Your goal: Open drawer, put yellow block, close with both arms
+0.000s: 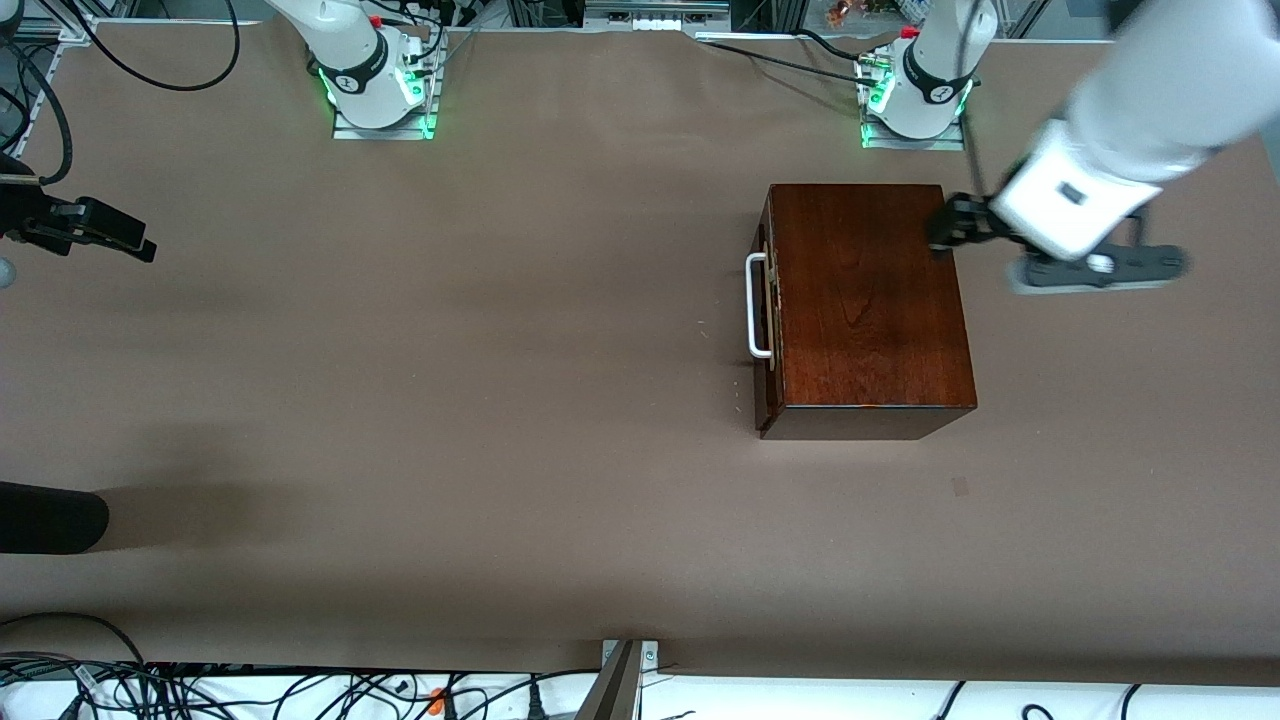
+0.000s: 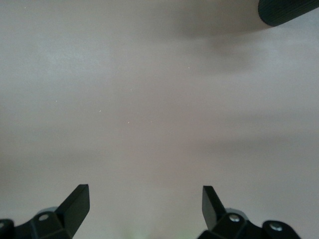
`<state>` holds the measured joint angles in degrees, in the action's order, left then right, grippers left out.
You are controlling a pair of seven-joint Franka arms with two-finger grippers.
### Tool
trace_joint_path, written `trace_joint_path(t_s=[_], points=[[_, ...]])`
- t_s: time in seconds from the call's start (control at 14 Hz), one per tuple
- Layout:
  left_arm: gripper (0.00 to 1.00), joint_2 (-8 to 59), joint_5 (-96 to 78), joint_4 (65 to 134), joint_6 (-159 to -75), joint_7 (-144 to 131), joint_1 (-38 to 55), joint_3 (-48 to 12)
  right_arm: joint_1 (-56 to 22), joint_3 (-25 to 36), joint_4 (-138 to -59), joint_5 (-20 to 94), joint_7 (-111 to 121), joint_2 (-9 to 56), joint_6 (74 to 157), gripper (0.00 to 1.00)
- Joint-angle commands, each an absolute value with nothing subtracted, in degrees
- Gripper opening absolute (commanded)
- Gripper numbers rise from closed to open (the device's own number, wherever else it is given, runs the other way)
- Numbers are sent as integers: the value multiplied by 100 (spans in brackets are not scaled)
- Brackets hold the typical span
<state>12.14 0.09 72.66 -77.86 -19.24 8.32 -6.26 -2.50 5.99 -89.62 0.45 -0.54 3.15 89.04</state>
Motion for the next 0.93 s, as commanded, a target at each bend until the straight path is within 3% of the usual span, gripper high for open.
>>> trace_joint_path(t_s=[0.0, 0.28, 0.85], points=[[100, 468, -202, 8373, -8278, -1145, 765, -187, -264, 562, -9290, -35, 18, 53, 9053, 100], [100, -70, -325, 9263, -8832, -283, 765, 324, -264, 562, -9561, -18, 9, -166, 9114, 100], [100, -53, -237, 9264, -8798, -35, 756, 334, -264, 562, -9668, 17, 9, -229, 9176, 100]])
